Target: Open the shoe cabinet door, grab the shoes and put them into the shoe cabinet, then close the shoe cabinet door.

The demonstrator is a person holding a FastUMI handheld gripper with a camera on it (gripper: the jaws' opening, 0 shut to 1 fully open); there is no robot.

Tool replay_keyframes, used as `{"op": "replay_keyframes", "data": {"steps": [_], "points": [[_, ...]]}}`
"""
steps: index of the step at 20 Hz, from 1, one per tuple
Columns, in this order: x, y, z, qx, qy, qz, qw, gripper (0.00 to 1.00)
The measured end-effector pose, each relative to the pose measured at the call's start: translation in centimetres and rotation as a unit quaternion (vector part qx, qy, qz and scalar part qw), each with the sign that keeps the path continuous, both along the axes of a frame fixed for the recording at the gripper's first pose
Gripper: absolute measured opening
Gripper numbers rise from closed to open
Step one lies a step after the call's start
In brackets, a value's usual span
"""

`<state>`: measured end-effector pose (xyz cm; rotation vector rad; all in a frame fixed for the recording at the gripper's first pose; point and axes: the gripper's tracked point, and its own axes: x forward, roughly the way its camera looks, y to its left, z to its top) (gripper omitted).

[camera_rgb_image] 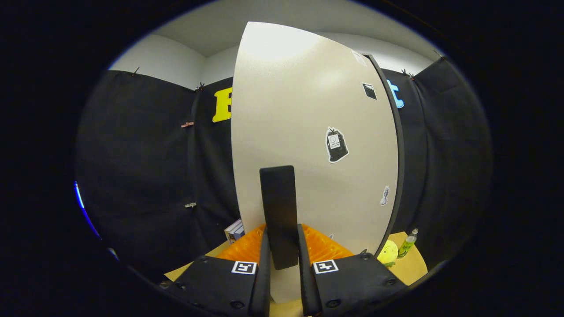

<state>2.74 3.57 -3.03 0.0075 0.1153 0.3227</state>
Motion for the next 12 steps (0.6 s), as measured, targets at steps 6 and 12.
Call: {"op": "replay_keyframes", "data": {"steps": [6,12], "points": [[-2.2,-3.3,0.5,0.009,0.003,0.019,1.0,0.32],[-4.0,-6.8,0.9,0.01,0.001,0.006,1.0,0.32]]}}
